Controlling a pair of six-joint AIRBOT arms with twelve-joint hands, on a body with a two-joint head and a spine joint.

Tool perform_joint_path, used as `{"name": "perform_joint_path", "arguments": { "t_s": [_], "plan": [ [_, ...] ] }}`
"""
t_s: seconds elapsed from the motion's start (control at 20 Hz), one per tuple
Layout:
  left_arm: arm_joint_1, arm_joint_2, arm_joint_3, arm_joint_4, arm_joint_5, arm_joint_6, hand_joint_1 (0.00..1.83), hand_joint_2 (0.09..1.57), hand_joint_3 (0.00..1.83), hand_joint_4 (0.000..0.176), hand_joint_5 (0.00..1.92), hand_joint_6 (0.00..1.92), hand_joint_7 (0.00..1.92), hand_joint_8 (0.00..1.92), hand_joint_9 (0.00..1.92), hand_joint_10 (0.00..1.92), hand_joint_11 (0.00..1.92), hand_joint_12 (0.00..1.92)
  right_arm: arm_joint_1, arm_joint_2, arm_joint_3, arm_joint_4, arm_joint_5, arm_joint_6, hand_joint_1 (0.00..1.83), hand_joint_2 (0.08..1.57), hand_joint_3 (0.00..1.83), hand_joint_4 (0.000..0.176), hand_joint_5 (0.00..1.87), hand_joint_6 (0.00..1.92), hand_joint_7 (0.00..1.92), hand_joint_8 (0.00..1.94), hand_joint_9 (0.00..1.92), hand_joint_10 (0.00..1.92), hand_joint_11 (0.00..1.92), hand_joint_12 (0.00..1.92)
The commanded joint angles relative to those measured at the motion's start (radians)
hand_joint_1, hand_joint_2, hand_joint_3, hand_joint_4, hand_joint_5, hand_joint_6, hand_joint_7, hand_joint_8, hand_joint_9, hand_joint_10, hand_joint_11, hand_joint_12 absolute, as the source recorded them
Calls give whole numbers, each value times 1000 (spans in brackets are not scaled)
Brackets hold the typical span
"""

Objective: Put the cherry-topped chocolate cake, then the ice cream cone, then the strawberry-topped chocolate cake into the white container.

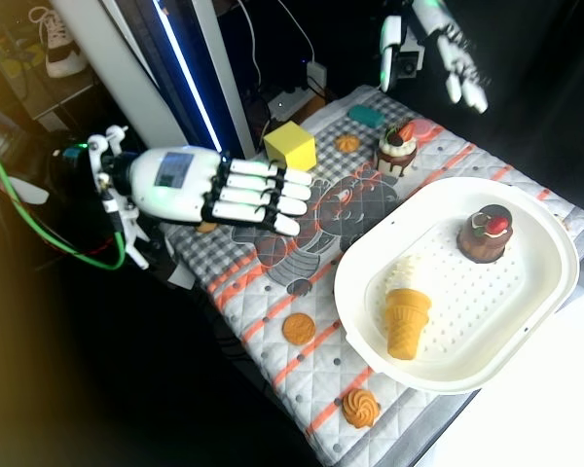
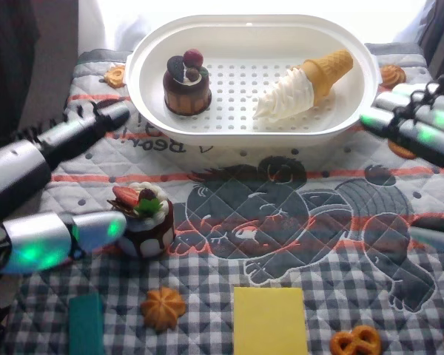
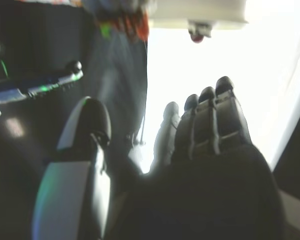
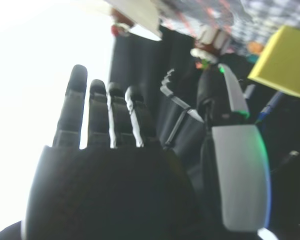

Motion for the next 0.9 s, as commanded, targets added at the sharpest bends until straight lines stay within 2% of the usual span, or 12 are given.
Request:
{"name": "perform_joint_path", "arguments": {
  "t_s": [0.0,0.25,0.3,0.35,0.4,0.45,0.5,0.55,0.6,0.65,0.75,0.85],
  "plan": [
    [-23,6,8,17,-67,-6,588,1150,0,92,0,0,0,0,0,0,44,22,4,1,-1,-1,129,7,684,1242,4,0,0,0,0,0,14,13,0,246],
    [-87,-48,61,57,102,-6,720,1108,0,88,0,0,0,0,0,0,28,40,-9,-22,9,10,129,24,580,1236,0,0,0,0,0,0,32,28,0,379],
    [-99,-61,73,62,124,-5,823,1097,14,106,19,18,11,5,10,3,5,373,-12,-25,9,12,129,25,566,1255,5,0,0,0,0,0,60,42,0,566],
    [-108,-74,84,64,146,-5,873,1112,11,103,78,23,80,14,71,31,0,674,-14,-27,11,13,129,27,547,1268,6,0,0,0,0,0,72,49,0,660],
    [-116,-87,95,64,163,-5,926,1138,7,110,168,8,213,16,79,636,0,1376,-16,-29,12,15,129,30,506,1277,9,0,0,0,0,0,79,54,0,685],
    [-122,-98,105,64,178,-5,1014,1136,2,92,238,17,294,31,102,1025,0,1659,-18,-31,13,15,129,33,490,1282,8,0,0,0,0,0,86,59,0,704],
    [-125,-103,109,64,178,-5,1100,1140,1,7,385,64,453,110,252,1251,153,1760,-20,-32,14,18,129,33,470,1286,6,0,0,0,0,0,86,64,0,787],
    [-126,-103,108,64,168,-5,1156,1194,2,0,724,993,777,1137,553,1461,407,1902,-21,-32,13,20,129,33,440,1285,3,0,0,0,0,0,88,69,0,777],
    [-126,-101,107,64,150,-5,1156,1194,2,0,724,993,777,1137,553,1461,407,1902,-24,-32,13,24,131,35,440,1285,3,0,0,0,0,0,88,69,0,777],
    [-133,-94,106,58,121,-5,1182,1222,1,0,743,1207,823,1417,682,1612,596,1920,-30,-33,13,28,134,35,456,1275,0,0,0,0,2,1,97,78,0,735],
    [-144,-83,101,50,75,-5,1175,1228,1,0,742,1230,806,1442,746,1615,710,1921,-35,-34,13,32,142,36,453,1277,0,0,0,0,5,2,96,79,0,735],
    [-158,-74,94,44,2,-5,1174,1235,0,0,739,1237,785,1482,647,1621,564,1921,-39,-38,11,39,149,38,445,1269,0,0,0,0,11,3,96,93,0,839]
  ]
}}
